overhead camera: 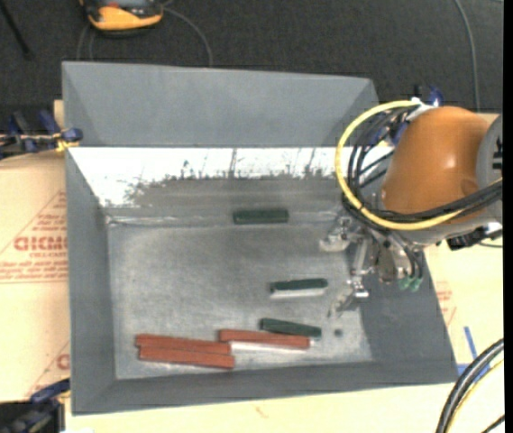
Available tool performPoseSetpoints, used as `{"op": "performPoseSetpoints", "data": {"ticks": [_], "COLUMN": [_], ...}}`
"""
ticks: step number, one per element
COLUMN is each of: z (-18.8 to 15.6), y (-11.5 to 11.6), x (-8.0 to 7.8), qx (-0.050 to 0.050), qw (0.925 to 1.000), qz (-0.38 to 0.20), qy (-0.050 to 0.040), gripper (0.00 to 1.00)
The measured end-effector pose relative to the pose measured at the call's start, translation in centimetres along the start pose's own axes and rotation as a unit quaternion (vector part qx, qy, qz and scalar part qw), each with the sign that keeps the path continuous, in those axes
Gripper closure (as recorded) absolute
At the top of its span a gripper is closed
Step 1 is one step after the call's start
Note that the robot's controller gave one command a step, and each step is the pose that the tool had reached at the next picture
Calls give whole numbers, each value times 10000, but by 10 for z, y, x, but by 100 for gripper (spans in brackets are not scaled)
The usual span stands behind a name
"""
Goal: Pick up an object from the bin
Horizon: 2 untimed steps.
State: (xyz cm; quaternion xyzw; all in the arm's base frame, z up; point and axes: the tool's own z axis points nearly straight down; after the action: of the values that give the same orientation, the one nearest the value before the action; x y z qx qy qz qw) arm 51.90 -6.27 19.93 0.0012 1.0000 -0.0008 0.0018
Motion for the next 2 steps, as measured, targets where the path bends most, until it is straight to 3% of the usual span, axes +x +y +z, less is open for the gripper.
{"op": "performPoseSetpoints", "data": {"ticks": [1, 2], "z": [0, 119], "y": [0, -17], "x": [0, -87], "qx": [0, 6], "qw": [10000, 9995], "qz": [-5, -293], "qy": [0, -102], "gripper": [0, 100]}}
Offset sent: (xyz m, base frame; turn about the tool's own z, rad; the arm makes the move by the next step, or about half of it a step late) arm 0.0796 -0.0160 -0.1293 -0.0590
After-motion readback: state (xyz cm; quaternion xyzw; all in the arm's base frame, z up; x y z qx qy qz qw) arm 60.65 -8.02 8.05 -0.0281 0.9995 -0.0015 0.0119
